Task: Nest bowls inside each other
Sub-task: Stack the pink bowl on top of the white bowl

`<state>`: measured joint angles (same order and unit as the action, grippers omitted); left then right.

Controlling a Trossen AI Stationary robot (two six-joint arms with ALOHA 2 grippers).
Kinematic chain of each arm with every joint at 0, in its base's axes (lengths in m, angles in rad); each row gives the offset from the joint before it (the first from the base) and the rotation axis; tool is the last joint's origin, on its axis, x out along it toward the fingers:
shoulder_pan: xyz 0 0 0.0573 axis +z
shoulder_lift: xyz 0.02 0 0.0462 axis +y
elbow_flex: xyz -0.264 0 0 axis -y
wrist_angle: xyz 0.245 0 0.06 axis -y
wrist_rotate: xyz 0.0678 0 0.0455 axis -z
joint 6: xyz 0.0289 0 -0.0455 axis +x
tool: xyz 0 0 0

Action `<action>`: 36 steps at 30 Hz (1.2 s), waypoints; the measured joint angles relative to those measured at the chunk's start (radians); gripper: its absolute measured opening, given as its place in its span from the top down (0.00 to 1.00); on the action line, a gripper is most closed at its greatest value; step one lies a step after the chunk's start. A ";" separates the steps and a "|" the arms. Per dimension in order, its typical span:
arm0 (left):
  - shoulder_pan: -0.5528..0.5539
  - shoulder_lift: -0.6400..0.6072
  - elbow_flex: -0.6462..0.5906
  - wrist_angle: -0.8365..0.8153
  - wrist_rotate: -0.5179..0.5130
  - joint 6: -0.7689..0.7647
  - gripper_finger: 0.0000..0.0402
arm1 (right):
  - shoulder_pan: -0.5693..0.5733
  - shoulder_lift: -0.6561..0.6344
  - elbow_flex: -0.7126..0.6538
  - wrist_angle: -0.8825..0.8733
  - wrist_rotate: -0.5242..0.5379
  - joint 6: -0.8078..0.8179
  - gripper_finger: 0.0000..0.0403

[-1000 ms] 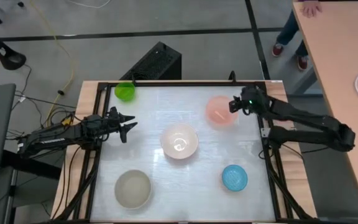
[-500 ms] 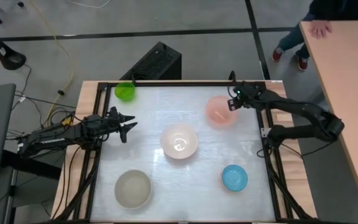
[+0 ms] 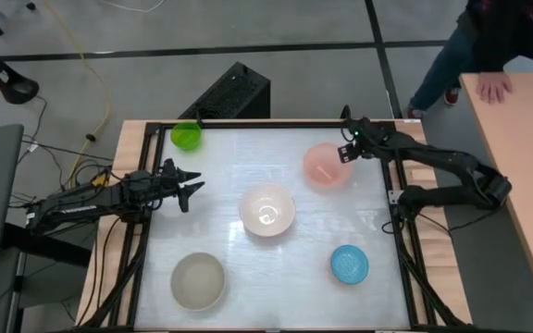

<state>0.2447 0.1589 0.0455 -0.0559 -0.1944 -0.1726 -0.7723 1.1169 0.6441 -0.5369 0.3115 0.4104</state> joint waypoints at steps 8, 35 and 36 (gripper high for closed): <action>0.000 0.000 0.000 0.000 0.000 0.000 0.61 | 0.066 -0.051 0.000 0.069 -0.061 0.016 0.34; 0.000 0.000 0.000 0.000 0.000 0.000 0.61 | 0.148 0.160 -0.024 0.126 -0.174 0.015 0.95; 0.000 0.000 0.000 0.000 0.000 0.000 0.61 | 0.148 0.150 -0.016 0.128 -0.175 0.009 0.96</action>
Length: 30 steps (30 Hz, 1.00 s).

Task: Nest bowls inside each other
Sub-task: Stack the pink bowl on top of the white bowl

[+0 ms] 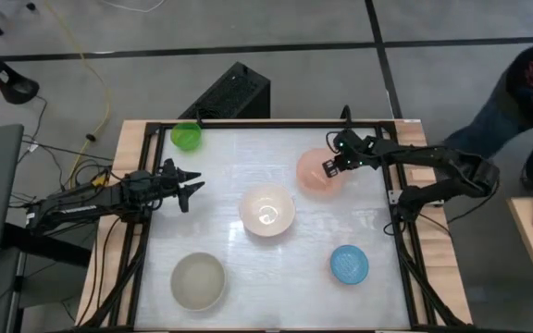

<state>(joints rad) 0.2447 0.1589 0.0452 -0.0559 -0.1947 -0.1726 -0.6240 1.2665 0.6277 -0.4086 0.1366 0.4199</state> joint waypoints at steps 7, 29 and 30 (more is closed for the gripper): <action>0.000 0.000 0.000 0.000 0.000 0.000 0.61 | 0.056 -0.095 0.108 -0.010 -0.003 -0.013 0.98; 0.000 0.000 0.000 0.000 0.000 0.000 0.61 | 0.650 0.271 0.556 0.004 0.207 0.317 0.98; 0.000 0.000 0.000 0.000 0.000 0.000 0.61 | 0.653 0.294 0.580 -0.015 0.206 0.328 0.98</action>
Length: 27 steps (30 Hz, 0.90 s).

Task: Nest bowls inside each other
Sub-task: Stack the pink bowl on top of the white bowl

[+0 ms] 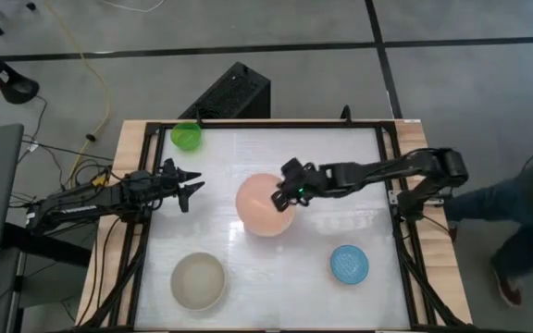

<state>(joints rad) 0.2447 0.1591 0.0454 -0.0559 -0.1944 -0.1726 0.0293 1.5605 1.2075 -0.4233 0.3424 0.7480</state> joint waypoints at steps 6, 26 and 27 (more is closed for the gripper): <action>0.000 0.000 0.000 0.000 0.000 0.000 0.61 | -0.005 0.096 0.087 -0.082 0.002 0.053 0.98; 0.000 0.000 0.000 0.000 0.000 0.000 0.61 | 0.049 0.154 0.092 -0.232 0.051 0.296 0.98; 0.000 0.000 0.000 0.000 -0.001 0.000 0.61 | 0.050 0.161 0.092 -0.235 0.051 0.302 0.98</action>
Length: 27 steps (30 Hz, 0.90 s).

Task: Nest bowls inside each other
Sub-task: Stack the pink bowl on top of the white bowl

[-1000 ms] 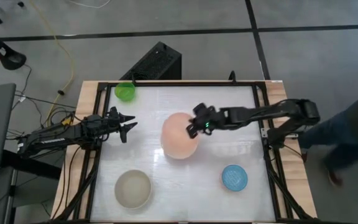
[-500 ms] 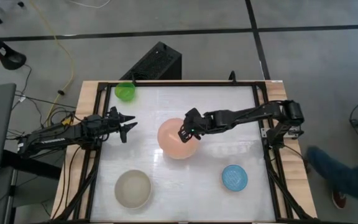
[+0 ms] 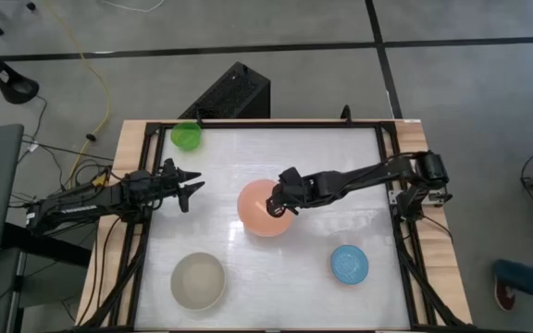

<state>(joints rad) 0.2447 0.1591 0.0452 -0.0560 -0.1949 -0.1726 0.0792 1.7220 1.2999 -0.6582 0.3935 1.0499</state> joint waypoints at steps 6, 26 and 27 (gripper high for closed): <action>0.000 0.000 0.000 0.000 0.001 0.000 0.61 | -0.002 0.022 -0.001 -0.007 0.000 0.000 0.97; 0.000 0.000 0.000 0.000 0.001 0.000 0.61 | -0.001 0.022 0.043 -0.082 -0.057 -0.049 0.55; 0.000 0.000 0.000 0.000 0.001 0.000 0.61 | -0.001 0.022 0.058 -0.101 -0.057 -0.056 0.53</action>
<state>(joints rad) 0.2447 0.1589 0.0452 -0.0559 -0.1944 -0.1726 0.0784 1.7443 1.3575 -0.7594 0.3363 0.9944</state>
